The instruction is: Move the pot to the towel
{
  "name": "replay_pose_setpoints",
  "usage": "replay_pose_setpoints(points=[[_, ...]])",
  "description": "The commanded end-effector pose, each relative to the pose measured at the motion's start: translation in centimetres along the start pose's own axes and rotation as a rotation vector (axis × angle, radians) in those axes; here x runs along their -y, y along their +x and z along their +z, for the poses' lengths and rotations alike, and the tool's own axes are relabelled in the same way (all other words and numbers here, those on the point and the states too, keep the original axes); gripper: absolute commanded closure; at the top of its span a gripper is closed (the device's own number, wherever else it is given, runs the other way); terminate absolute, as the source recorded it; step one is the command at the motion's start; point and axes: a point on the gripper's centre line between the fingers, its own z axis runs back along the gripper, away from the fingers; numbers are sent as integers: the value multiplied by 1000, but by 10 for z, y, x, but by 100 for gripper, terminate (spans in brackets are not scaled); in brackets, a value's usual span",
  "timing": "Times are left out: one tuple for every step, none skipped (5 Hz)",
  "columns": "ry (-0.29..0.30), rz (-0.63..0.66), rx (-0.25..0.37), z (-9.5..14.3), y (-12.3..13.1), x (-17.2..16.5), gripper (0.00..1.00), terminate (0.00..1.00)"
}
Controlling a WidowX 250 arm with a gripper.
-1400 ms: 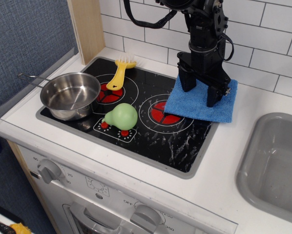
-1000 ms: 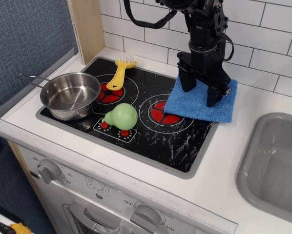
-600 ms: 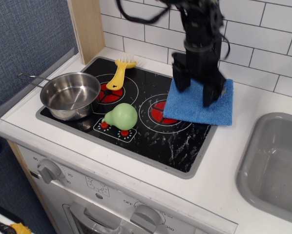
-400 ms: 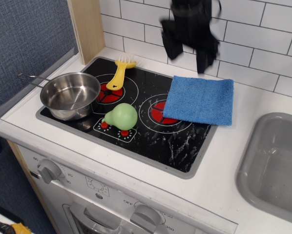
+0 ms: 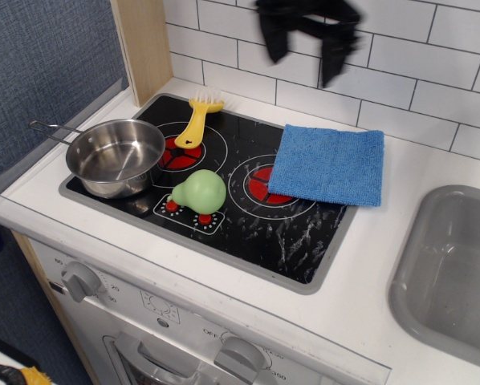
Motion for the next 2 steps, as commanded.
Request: replay_pose_setpoints(points=[[100, 185, -160, -44, -81, -75, 0, 0], [134, 233, -193, -64, -98, -90, 0, 0]])
